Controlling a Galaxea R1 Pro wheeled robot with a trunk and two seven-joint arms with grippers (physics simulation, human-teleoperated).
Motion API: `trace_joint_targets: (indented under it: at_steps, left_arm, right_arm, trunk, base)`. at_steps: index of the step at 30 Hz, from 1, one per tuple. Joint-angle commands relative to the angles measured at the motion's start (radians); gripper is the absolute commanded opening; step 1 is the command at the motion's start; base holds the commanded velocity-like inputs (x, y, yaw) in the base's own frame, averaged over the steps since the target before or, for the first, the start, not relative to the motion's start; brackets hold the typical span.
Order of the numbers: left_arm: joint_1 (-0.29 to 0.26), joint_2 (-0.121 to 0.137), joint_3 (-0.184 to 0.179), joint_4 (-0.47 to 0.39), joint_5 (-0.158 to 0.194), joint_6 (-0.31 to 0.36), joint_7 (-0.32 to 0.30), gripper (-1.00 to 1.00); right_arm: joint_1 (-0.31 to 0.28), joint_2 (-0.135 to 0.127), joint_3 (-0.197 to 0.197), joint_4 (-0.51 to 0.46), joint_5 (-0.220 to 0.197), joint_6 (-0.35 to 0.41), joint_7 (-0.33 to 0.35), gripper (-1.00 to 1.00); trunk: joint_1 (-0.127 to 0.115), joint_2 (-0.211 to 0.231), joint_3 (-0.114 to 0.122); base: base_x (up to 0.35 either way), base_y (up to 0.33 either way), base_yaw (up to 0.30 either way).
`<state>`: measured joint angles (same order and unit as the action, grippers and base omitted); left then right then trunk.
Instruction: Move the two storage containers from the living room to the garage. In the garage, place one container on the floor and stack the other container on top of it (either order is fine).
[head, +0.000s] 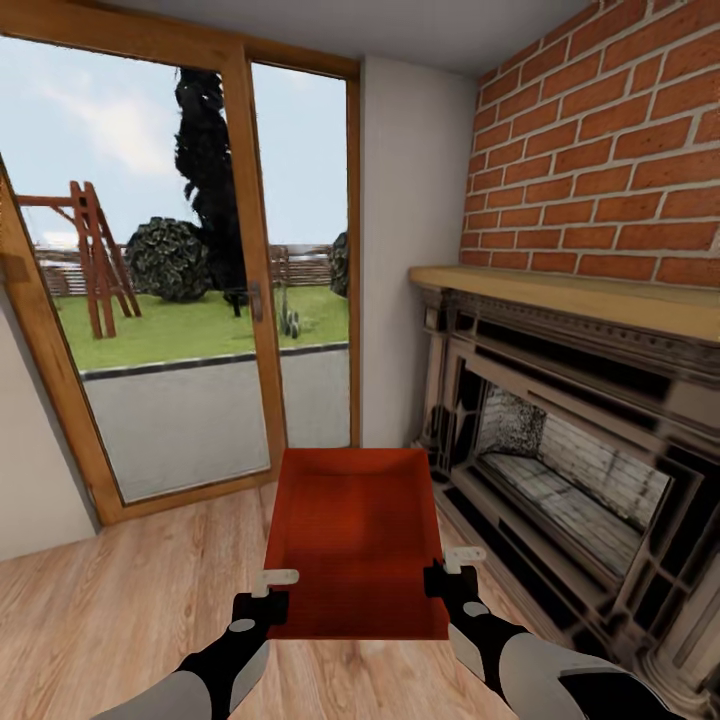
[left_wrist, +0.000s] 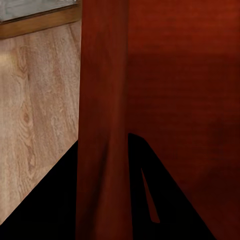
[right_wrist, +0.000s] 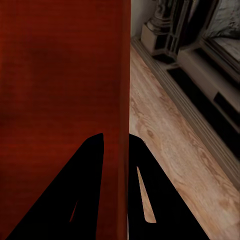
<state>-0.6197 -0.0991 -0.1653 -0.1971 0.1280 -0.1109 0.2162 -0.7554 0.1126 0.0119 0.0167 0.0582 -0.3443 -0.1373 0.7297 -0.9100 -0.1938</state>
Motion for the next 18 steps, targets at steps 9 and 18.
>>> trace_joint_targets:
  at_steps: [9,18]
  left_arm:
    - [-0.002,0.001,0.027,-0.002,-0.004,-0.006,0.025,-1.00]
    - [-0.002,0.001,0.027,-0.002,-0.004,-0.006,0.025,-1.00]
  right_arm:
    - [-0.001,-0.007,-0.024,0.005,-0.020,-0.005,-0.010,-1.00]
    - [-0.001,-0.007,-0.024,0.005,-0.020,-0.005,-0.010,-1.00]
  trunk:
    - [0.000,-0.001,0.013]
    - [0.000,-0.001,0.028]
  base:
    - [0.000,0.000,0.000]
    - [0.000,0.000,0.000]
